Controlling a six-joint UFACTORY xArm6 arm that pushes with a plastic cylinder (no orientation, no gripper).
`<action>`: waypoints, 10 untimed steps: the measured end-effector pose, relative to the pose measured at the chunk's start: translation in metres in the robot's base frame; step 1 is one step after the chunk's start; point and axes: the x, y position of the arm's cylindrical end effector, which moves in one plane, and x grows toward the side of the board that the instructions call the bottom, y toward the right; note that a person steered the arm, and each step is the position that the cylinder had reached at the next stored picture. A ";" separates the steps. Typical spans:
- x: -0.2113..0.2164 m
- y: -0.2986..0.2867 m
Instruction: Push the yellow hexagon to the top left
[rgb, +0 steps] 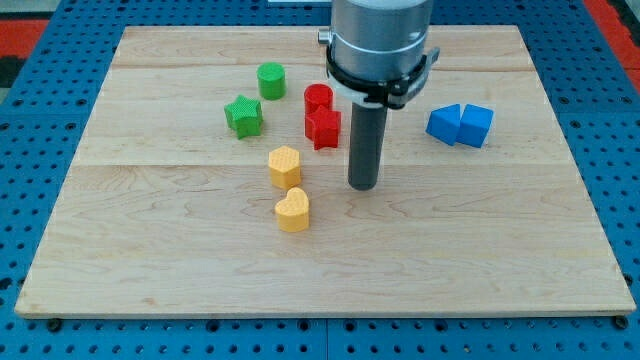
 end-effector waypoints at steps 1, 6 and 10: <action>0.001 -0.014; -0.026 -0.162; -0.102 -0.222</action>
